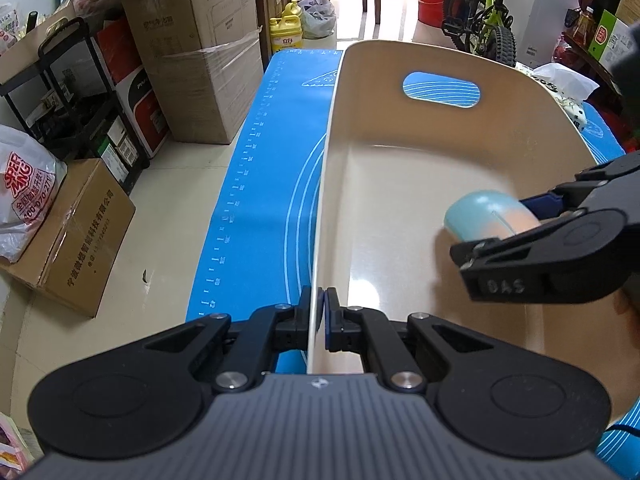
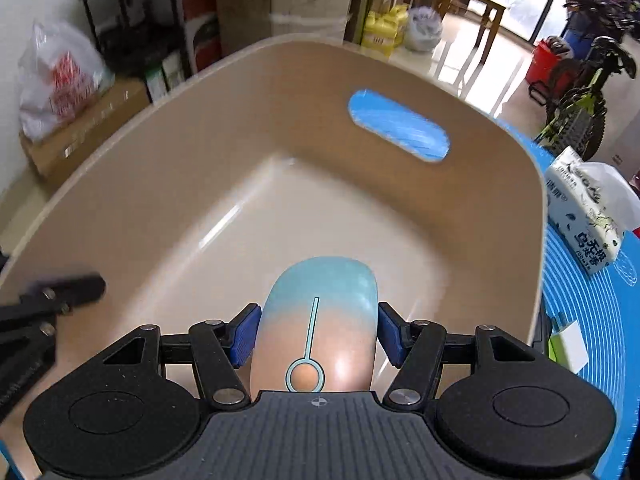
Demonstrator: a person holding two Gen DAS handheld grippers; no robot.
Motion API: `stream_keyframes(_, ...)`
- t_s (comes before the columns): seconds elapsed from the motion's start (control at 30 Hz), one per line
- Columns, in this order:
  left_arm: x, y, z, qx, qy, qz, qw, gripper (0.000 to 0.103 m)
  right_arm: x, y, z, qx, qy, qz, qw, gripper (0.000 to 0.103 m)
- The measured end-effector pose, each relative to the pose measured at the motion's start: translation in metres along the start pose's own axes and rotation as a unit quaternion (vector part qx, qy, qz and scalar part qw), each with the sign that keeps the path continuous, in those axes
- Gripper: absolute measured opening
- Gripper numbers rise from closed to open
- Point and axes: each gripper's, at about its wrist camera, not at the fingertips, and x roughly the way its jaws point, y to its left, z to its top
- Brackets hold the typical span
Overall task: Organize rigid objects
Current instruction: 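Carry the mouse into the basket and open the right gripper, then grasp the black glasses case with the right gripper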
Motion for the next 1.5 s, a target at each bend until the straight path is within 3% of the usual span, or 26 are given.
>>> stream_keyframes(0.1,-0.002,-0.002,0.0,0.006,-0.003,0.001,1.0,0.005,0.004,0.003,0.001,-0.005,0.012,-0.011,1.0,0.066)
stream_keyframes(0.2,-0.001,-0.002,0.001,0.005,-0.003,0.001,1.0,0.005,0.004,0.005,0.003,-0.012,0.014,-0.017,1.0,0.077)
stream_keyframes(0.33,0.0,-0.003,0.0,0.004,0.001,0.004,1.0,0.006,-0.004,0.008,0.003,-0.021,0.0,-0.021,1.0,0.078)
stream_keyframes(0.4,0.001,-0.001,0.0,0.001,0.003,0.003,1.0,0.006,-0.013,0.006,0.002,-0.023,-0.015,-0.014,1.0,0.078)
stream_keyframes(0.53,0.001,-0.001,0.0,0.0,0.003,0.002,1.0,0.006,-0.044,-0.001,-0.002,-0.022,-0.072,-0.012,0.997,0.096)
stream_keyframes(0.73,0.001,-0.002,0.001,-0.002,0.003,0.003,1.0,0.006,-0.092,-0.038,-0.022,0.01,-0.13,0.014,0.991,0.099)
stream_keyframes(0.93,0.002,-0.003,0.001,-0.002,0.003,0.003,1.0,0.006,-0.115,-0.081,-0.046,0.034,-0.162,-0.007,0.986,0.1)
stream_keyframes(1.1,0.002,-0.003,0.001,-0.003,0.003,0.003,1.0,0.006,-0.114,-0.116,-0.073,0.053,-0.181,-0.031,0.982,0.101)
stream_keyframes(1.27,0.002,-0.002,0.001,-0.002,0.004,0.003,1.0,0.006,-0.09,-0.144,-0.094,0.069,-0.162,-0.051,0.983,0.101)
stream_keyframes(1.5,0.001,-0.003,0.001,-0.002,0.003,0.002,1.0,0.006,-0.047,-0.142,-0.101,0.039,-0.148,-0.095,0.984,0.101)
